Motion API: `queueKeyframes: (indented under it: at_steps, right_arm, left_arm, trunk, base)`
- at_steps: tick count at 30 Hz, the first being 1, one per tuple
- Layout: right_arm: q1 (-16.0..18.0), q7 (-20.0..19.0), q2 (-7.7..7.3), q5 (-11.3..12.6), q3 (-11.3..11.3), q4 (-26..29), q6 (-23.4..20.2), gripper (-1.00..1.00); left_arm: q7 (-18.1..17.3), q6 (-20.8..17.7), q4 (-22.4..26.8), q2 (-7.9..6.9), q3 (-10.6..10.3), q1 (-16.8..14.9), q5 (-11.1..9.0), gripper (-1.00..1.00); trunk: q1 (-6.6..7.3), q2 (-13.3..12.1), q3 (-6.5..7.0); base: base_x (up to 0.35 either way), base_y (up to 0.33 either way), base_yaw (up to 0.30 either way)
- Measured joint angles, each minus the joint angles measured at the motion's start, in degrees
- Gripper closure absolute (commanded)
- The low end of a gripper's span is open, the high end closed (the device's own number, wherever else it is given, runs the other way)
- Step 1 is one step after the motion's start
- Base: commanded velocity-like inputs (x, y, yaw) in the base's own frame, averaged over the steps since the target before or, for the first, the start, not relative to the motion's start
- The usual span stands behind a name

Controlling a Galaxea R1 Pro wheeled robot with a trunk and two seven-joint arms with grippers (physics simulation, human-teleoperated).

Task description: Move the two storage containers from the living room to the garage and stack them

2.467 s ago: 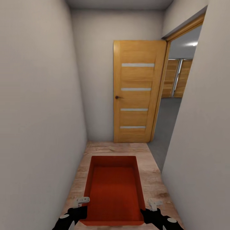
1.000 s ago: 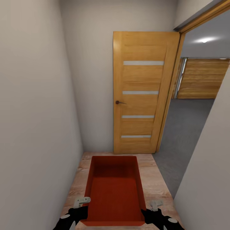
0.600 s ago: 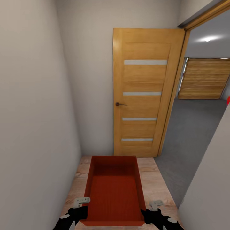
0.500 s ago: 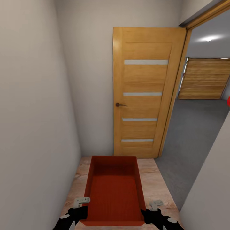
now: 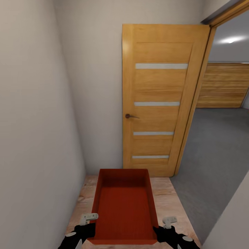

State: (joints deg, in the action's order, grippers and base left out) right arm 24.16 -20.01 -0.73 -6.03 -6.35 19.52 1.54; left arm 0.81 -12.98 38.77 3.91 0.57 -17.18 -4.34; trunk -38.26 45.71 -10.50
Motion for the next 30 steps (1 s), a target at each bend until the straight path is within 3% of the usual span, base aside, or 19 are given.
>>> queueKeyframes:
  at_steps: [30]
  right_arm:
    - [0.0, 0.78, 0.52, 0.22, 0.46, 0.02, 0.01, 1.0]
  left_arm:
    - [-0.1, 0.07, -0.03, -0.61, -0.28, 0.0, -0.61, 1.0]
  trunk:
    - [-0.01, 0.0, 0.0]
  base:
    - [0.319, 0.0, -0.013]
